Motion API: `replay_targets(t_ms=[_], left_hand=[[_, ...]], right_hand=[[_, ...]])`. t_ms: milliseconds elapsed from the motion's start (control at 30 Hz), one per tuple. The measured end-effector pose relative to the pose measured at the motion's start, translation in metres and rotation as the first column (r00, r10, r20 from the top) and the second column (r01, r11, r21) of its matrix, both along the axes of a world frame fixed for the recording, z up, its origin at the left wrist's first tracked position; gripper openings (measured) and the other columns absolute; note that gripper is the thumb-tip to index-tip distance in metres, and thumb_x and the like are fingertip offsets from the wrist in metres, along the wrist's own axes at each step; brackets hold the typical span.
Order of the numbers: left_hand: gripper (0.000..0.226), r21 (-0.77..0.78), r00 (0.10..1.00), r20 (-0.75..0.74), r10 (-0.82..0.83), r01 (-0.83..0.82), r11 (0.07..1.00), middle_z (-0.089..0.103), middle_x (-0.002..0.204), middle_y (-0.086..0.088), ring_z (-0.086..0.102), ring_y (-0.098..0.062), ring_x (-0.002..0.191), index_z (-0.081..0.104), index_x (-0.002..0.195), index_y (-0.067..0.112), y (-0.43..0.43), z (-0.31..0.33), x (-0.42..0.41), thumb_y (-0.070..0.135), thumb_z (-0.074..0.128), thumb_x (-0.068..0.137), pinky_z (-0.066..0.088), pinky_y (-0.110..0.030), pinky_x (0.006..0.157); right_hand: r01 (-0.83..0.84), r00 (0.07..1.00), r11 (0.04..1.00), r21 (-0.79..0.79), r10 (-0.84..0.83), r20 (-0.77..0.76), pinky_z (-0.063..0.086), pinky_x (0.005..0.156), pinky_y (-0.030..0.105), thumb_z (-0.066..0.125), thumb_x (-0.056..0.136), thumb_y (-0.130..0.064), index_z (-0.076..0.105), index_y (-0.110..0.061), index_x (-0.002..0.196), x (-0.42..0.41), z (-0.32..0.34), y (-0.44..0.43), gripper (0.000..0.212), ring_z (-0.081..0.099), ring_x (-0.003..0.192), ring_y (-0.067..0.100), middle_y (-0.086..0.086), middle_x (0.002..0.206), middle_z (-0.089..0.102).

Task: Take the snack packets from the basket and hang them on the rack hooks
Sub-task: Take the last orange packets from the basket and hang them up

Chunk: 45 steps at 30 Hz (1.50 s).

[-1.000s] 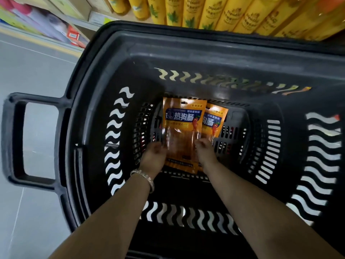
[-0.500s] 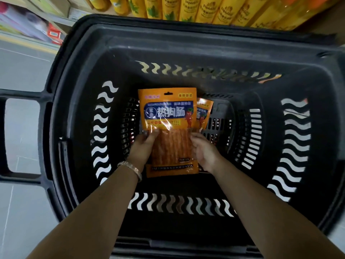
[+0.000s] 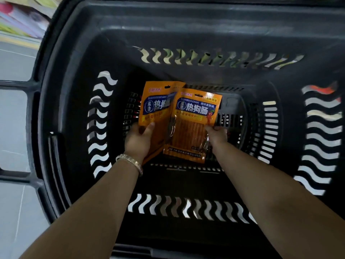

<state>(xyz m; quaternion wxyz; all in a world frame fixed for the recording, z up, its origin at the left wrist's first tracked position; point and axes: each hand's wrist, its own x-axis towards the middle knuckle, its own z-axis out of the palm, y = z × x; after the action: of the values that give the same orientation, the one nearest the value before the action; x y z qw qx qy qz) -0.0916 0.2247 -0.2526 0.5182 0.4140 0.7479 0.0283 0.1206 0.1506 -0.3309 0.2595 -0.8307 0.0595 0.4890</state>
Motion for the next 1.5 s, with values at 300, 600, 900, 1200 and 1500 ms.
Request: replay_targets(t_ms=[300, 600, 900, 1200, 1500], left_hand=[[0.013, -0.039, 0.999, 0.033, -0.019, 0.021, 0.999, 0.058, 0.085, 0.015, 0.056, -0.006, 0.076, 0.052, 0.089, 0.039, -0.004, 0.003, -0.001, 0.047, 0.062, 0.085, 0.043, -0.023, 0.061], [0.015, 0.076, 0.993, 0.013, -0.119, 0.117, 0.990, 0.060, 0.076, 0.017, 0.059, -0.006, 0.071, 0.058, 0.089, 0.035, -0.007, 0.090, 0.013, 0.049, 0.057, 0.087, 0.041, -0.017, 0.055], [0.053, 0.313, 0.959, 0.013, -0.284, 0.266, 0.912, 0.049, 0.051, 0.004, 0.049, -0.007, 0.043, 0.053, 0.071, 0.012, -0.004, 0.234, 0.047, 0.058, 0.039, 0.092, 0.036, -0.020, 0.042], [0.008, 0.628, 0.901, 0.275, -0.335, 0.096, 0.772, 0.055, 0.083, 0.005, 0.054, -0.009, 0.079, 0.053, 0.092, 0.024, -0.001, 0.373, 0.128, 0.030, 0.058, 0.092, 0.033, -0.018, 0.061], [0.018, 0.863, 0.771, 0.326, -0.548, -0.005, 0.506, 0.061, 0.080, 0.011, 0.052, -0.004, 0.075, 0.057, 0.081, 0.028, -0.040, 0.520, 0.252, 0.038, 0.051, 0.095, 0.033, -0.014, 0.062]], right_hand=[[-0.038, 0.999, 0.996, 0.077, 0.040, -0.017, 0.046, 0.075, 0.031, 0.062, 0.089, -0.026, 0.055, -0.018, 0.080, -0.011, -0.001, -0.004, 0.014, 0.059, 0.083, 0.023, 0.006, 0.087, 0.063], [-0.066, 0.998, 0.975, 0.213, 0.066, 0.010, 0.046, 0.068, 0.026, 0.060, 0.076, -0.011, 0.065, -0.017, 0.090, -0.004, 0.099, -0.016, 0.016, 0.059, 0.074, 0.021, 0.000, 0.075, 0.065], [-0.234, 0.921, 0.879, 0.416, 0.062, 0.386, 0.041, 0.075, 0.033, 0.048, 0.092, -0.031, 0.055, -0.027, 0.092, 0.037, 0.257, -0.043, 0.008, 0.057, 0.085, 0.021, -0.004, 0.085, 0.062], [-0.308, 0.741, 0.759, 0.573, -0.187, 0.645, 0.043, 0.070, 0.023, 0.045, 0.081, -0.070, 0.063, -0.021, 0.081, 0.099, 0.400, -0.095, 0.052, 0.054, 0.068, 0.000, -0.015, 0.067, 0.062], [-0.439, 0.566, 0.629, 0.642, -0.361, 0.741, 0.037, 0.081, 0.024, 0.051, 0.096, -0.030, 0.061, -0.008, 0.115, 0.235, 0.535, -0.135, 0.031, 0.057, 0.103, 0.023, 0.009, 0.106, 0.064]])
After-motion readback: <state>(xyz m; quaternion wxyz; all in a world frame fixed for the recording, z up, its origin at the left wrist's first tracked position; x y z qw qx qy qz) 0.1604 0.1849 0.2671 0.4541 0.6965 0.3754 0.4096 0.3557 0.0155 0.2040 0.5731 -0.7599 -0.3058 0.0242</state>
